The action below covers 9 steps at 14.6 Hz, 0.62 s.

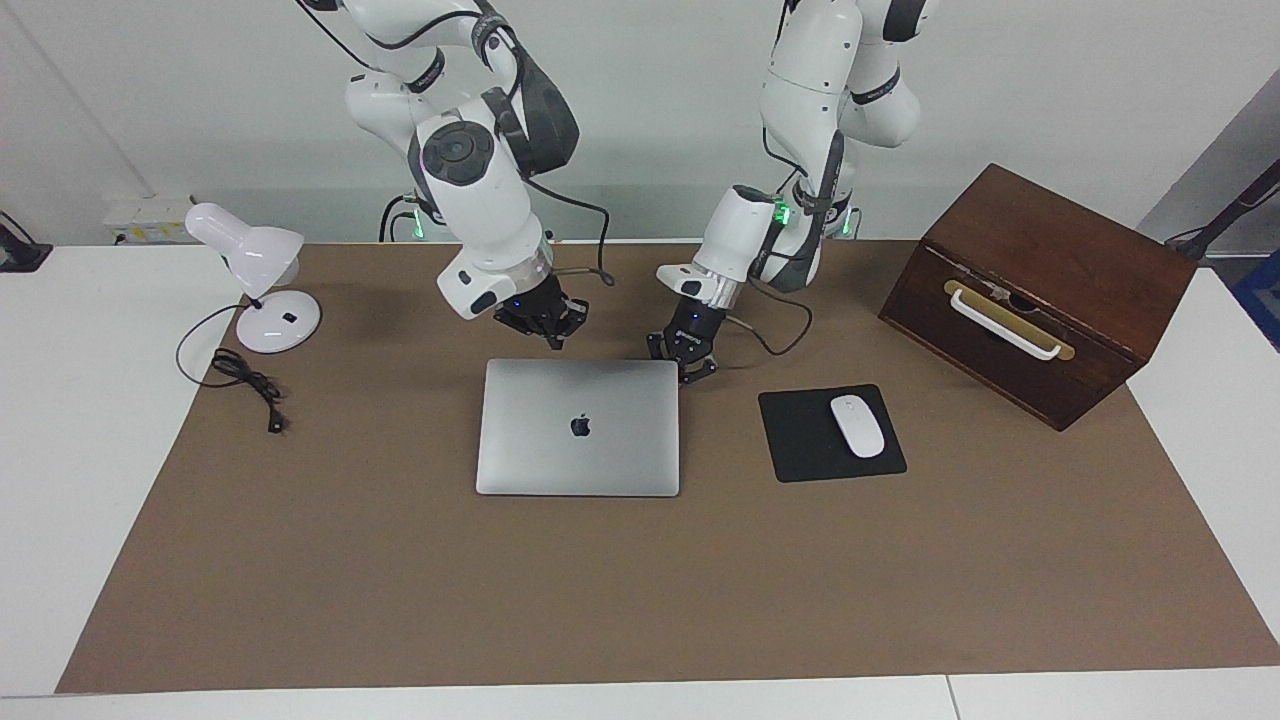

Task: Close laptop with both arms

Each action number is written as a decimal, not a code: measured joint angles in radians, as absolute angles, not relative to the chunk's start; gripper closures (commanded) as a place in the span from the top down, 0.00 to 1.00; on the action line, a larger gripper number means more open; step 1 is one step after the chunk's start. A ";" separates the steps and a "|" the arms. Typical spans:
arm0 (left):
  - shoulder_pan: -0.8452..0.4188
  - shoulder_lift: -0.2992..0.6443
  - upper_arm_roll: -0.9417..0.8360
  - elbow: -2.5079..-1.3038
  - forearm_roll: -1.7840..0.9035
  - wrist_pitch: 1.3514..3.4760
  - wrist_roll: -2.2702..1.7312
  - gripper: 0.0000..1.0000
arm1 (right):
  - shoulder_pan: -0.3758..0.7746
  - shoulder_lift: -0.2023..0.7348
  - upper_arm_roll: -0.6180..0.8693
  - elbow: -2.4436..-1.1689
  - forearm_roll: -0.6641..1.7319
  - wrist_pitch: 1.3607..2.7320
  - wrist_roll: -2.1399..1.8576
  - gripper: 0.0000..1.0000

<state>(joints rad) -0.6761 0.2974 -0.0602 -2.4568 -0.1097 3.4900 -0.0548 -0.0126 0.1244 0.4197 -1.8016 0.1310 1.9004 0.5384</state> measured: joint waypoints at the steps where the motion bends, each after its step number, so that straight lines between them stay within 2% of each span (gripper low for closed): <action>1: -0.676 0.297 -0.060 -2.457 -0.110 3.490 -0.055 0.00 | -0.016 0.108 0.419 -1.802 0.131 1.883 0.534 0.00; 9: -0.676 0.297 -0.060 -2.457 -0.110 3.490 -0.055 0.00 | -0.048 0.005 0.379 -1.802 0.130 1.773 0.403 0.00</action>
